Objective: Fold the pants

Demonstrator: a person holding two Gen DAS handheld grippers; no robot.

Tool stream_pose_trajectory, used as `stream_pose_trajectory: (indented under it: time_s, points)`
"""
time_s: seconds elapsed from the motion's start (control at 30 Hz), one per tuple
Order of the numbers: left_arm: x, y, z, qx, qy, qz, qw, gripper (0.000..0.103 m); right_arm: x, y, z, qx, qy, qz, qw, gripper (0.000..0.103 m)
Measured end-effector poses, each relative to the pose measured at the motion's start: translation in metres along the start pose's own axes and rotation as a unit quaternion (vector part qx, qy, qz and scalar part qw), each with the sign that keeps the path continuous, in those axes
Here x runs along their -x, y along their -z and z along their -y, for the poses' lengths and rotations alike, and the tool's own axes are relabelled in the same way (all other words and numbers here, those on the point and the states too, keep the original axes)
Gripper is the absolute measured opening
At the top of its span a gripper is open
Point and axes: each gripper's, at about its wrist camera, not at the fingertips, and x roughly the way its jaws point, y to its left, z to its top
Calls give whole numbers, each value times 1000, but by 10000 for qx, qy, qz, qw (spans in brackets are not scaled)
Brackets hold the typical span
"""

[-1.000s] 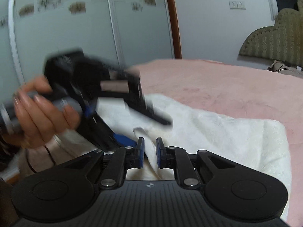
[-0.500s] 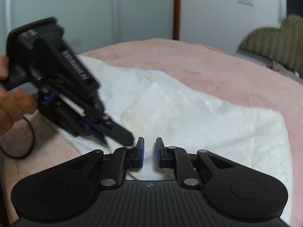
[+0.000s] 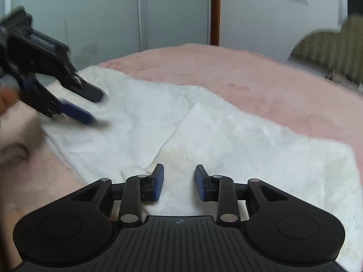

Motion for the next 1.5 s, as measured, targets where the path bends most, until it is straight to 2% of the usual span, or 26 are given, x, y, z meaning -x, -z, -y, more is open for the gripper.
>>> stream_pose_trajectory:
  time_s: [0.17,0.3,0.4,0.47,0.53,0.67,0.77,0.83,0.87,0.9,0.93,1.0,1.03,1.1,1.2,1.27,1.37,1.47,1.5]
  points:
    - [62,-15,-32,167,-680,825,9941,52,2,-21,-18,100,-422,414,9982,31]
    - [99,-19,-61,538,-1042,1075,9873,52,-17,-32,-45,518,-927,277,9940,31]
    - [114,-14,-77,777,-978,1004,9871,53,-40,-31,-61,696,-948,-90,9930,36]
    - [119,-12,-88,988,-800,934,9875,53,-43,-34,-62,496,-882,-74,9948,40]
    - [125,-10,-101,1328,-681,942,9843,53,-37,-42,-74,653,-1004,146,9927,40]
    - [138,-8,-114,1558,-492,1170,9796,55,-24,-50,-122,1543,-1619,669,9724,40]
    - [138,-8,-117,1719,-449,1225,9764,56,-43,-51,-163,2265,-1865,603,9541,40]
    - [133,-8,-118,1789,-347,1154,9765,56,-56,-48,-179,2520,-1987,479,9459,39]
    - [132,-8,-118,1838,-323,1147,9757,54,-64,-47,-184,2550,-2052,364,9442,39]
    - [129,-7,-119,1864,-290,1151,9753,42,-69,-45,-187,2554,-2080,302,9437,36]
    - [127,-7,-119,1859,-275,1142,9755,35,-72,-43,-187,2542,-2044,295,9448,28]
    - [127,-7,-120,1803,-350,1165,9761,7,-74,-43,-185,2433,-2080,297,9469,22]
    - [127,-7,-119,1751,-404,1200,9764,3,-75,-46,-184,2343,-2160,284,9474,18]
    - [129,-5,-121,1793,-413,1297,9743,2,-77,-50,-184,2224,-2264,291,9478,16]
    - [129,-1,-125,1849,-526,1284,9729,2,-85,-45,-196,2459,-2225,202,9432,18]
    - [125,3,-127,1869,-699,1241,9720,2,-80,-43,-194,2396,-2216,297,9448,18]
    - [127,3,-126,1827,-706,1251,9726,3,-66,-42,-189,2459,-2143,387,9445,19]
    - [132,1,-125,1779,-689,1261,9735,17,-59,-30,-196,2966,-1744,390,9381,19]
    - [133,1,-124,1729,-716,1246,9744,26,-60,-24,-201,3220,-1554,383,9331,19]
